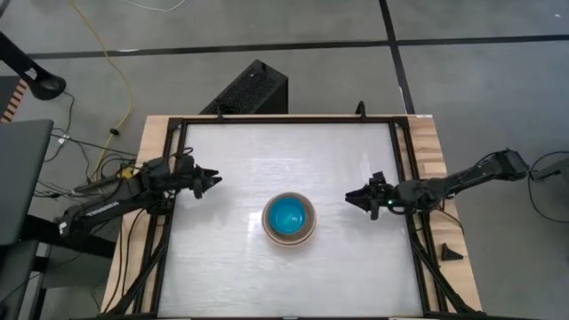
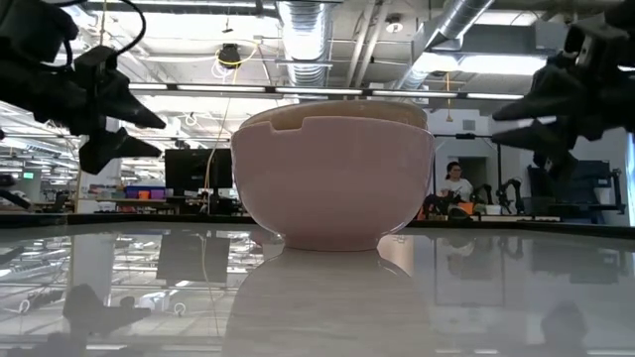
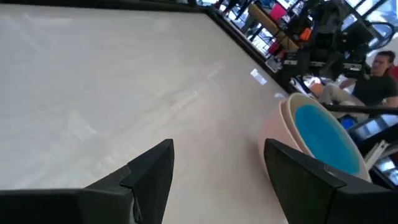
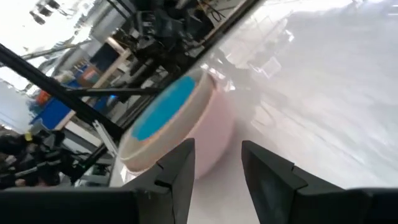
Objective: Nest bowls inside each other
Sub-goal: Return to Home Position
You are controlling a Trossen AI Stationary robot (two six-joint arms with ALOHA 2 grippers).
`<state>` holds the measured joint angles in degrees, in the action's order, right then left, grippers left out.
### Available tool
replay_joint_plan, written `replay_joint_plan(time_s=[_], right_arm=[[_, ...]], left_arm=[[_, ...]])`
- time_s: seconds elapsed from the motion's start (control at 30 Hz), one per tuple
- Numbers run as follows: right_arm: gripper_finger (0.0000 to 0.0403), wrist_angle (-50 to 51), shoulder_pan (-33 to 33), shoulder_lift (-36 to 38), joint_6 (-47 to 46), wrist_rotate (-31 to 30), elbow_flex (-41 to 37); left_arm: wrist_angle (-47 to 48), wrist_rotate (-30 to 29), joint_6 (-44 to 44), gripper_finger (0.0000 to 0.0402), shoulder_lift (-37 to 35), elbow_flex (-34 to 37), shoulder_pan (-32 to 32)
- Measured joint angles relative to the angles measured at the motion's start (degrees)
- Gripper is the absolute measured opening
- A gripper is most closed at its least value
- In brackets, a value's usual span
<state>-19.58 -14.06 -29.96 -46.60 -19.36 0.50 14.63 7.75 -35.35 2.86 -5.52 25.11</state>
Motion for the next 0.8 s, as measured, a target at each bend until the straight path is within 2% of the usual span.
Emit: replay_joint_plan(time_s=[0.27,0.4,0.57,0.8], right_arm=[[0.0168,7.35,-0.55,-0.08,1.19,0.01,-0.06],[0.0168,15.05,-0.57,-0.08,2.08,-0.01,-0.09],[0.0168,15.57,-0.33,-2.74,7.61,-0.1,-0.08],[0.0168,15.89,-0.03,-5.84,7.51,-0.08,-0.1]], left_arm=[[0.2,-3.45,1.9,0.0238,7.98,0.02,-7.3],[0.2,-5.34,4.58,0.0238,14.24,0.04,-10.63],[0.23,-7.37,6.99,0.0238,22.86,0.07,-13.33],[0.06,-8.58,6.2,0.0238,31.54,0.14,-14.34]])
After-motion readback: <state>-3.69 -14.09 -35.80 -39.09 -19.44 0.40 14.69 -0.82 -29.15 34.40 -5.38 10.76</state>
